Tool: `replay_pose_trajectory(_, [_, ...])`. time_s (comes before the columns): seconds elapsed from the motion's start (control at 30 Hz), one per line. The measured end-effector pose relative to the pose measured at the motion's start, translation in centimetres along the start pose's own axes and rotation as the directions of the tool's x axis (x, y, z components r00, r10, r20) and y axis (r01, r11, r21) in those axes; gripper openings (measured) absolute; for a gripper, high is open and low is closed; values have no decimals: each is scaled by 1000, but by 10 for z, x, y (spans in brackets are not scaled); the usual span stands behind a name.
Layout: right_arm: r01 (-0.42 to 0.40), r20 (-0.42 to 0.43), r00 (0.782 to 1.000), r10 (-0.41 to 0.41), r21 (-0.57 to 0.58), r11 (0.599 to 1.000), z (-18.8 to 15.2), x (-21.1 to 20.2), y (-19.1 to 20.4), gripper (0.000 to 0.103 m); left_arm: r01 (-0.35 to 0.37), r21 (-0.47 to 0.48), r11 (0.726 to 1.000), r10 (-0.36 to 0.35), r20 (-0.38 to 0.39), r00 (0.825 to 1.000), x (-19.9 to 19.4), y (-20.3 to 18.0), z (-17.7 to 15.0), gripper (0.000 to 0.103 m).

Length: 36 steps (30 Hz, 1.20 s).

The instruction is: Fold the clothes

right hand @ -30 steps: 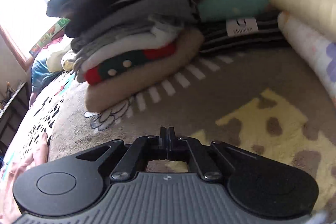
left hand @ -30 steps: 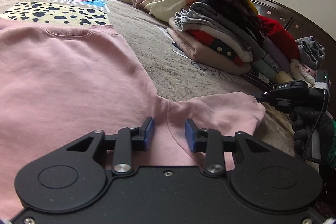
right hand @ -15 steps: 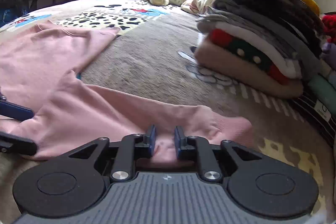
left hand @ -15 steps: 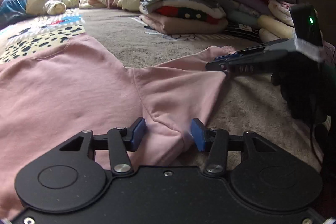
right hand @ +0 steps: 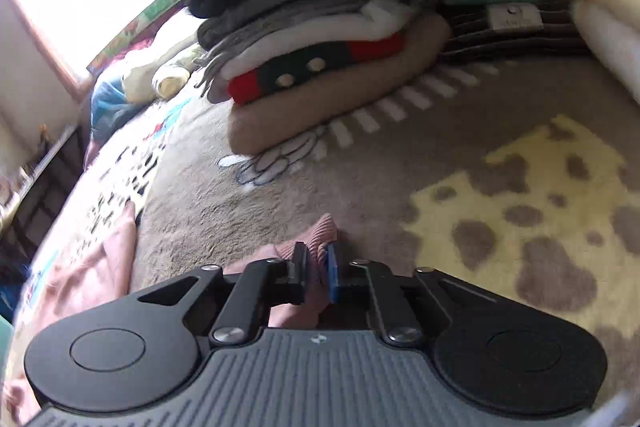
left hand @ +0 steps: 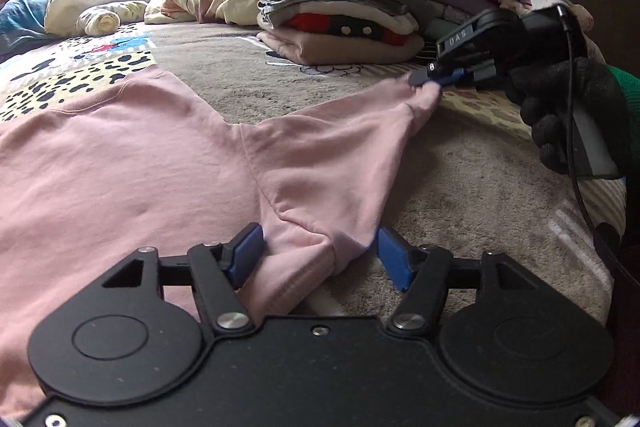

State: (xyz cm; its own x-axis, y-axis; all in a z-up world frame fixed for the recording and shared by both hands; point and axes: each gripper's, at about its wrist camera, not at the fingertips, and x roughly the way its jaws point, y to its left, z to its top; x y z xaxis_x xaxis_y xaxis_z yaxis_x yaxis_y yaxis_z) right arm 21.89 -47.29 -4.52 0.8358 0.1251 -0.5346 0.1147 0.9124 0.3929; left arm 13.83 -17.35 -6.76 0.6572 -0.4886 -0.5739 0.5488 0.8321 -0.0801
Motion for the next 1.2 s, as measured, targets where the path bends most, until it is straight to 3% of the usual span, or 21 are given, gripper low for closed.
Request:
replay_pose_trajectory(0.03, [-17, 45, 999, 19, -51, 999, 7, -2, 8, 12, 4, -5, 1000, -4, 3, 1000, 0, 1, 0, 63])
replay_pose_trajectory(0.1, [-4, 54, 998, 11, -113, 994, 18, 6, 16, 14, 4, -2, 1000, -4, 5, 1000, 0, 0, -1, 63])
replay_pose_trajectory(0.17, [102, 50, 994, -94, -209, 973, 24, 18, 22, 15, 2, 0, 1000, -2, 7, 1000, 0, 0, -1, 63])
replay_pose_trajectory(0.27, [250, 87, 967, -238, -180, 951, 30, 10, 18, 40, 10, -10, 1000, -10, 12, 1000, -1, 1, -2, 63])
replay_pose_trajectory(0.3, [242, 127, 967, -222, -181, 953, 27, -2, 19, 40, 14, -14, 1000, -14, 14, 1000, -1, 2, -2, 64])
replay_pose_trajectory(0.4, [65, 128, 991, -26, -311, 948, 3, -24, 53, 40, 22, -15, 1000, -22, 15, 1000, -1, 2, -2, 67])
replay_pose_trajectory(0.47, [-112, 16, 991, 132, -433, 894, -29, -29, 81, 36, 23, -11, 1000, -23, 13, 1000, -1, 1, -2, 67])
replay_pose_trajectory(0.5, [-143, -73, 990, 124, -514, 846, -52, -24, 94, 36, 22, -9, 1000, -22, 12, 1000, -1, 0, -2, 67])
replay_pose_trajectory(0.53, [-107, -143, 989, 22, -620, 777, -80, -12, 103, 36, 26, -11, 1000, -26, 10, 1000, -1, 1, -2, 68])
replay_pose_trajectory(0.57, [-74, -132, 991, -18, -656, 751, -93, -10, 102, 39, 30, -17, 999, -30, 13, 999, -2, 2, -1, 68])
replay_pose_trajectory(0.6, [-50, -87, 996, -9, -651, 758, -99, -15, 99, 42, 30, -25, 999, -29, 11, 1000, -5, 3, 1, 68])
replay_pose_trajectory(0.67, [-41, -79, 997, -3, -553, 832, -88, -23, 94, 41, 20, -47, 999, -18, 39, 999, -21, 4, 2, 68])
replay_pose_trajectory(0.7, [-44, -60, 998, 13, -542, 839, -84, -29, 97, 41, 25, -91, 996, -19, 64, 998, -31, 6, 0, 68])
replay_pose_trajectory(0.77, [-64, -28, 998, 60, -585, 808, -82, -38, 111, 40, 56, -190, 980, -38, 100, 994, -57, 12, -9, 68])
replay_pose_trajectory(0.9, [-169, -74, 984, 159, -657, 735, -79, -31, 152, 34, 41, -191, 981, -23, 94, 995, -94, 10, -33, 68])
replay_pose_trajectory(0.97, [-224, -123, 974, 190, -644, 731, -80, -18, 166, 28, 29, -195, 980, -11, 94, 996, -112, 14, -44, 68])
replay_pose_trajectory(1.03, [-218, -202, 972, 118, -603, 768, -84, 7, 173, 28, 10, -211, 978, 11, 98, 995, -127, 22, -50, 68])
replay_pose_trajectory(1.07, [-214, -218, 970, 108, -555, 804, -85, 14, 168, 29, -1, -228, 974, 25, 103, 994, -134, 28, -53, 68])
replay_pose_trajectory(1.13, [-218, -199, 970, 141, -452, 865, -81, 14, 158, 28, -21, -269, 963, 54, 116, 992, -148, 41, -58, 68])
replay_pose_trajectory(1.2, [-189, -136, 980, 144, -438, 879, -79, -2, 164, 31, -44, -326, 944, 93, 136, 986, -161, 60, -65, 68])
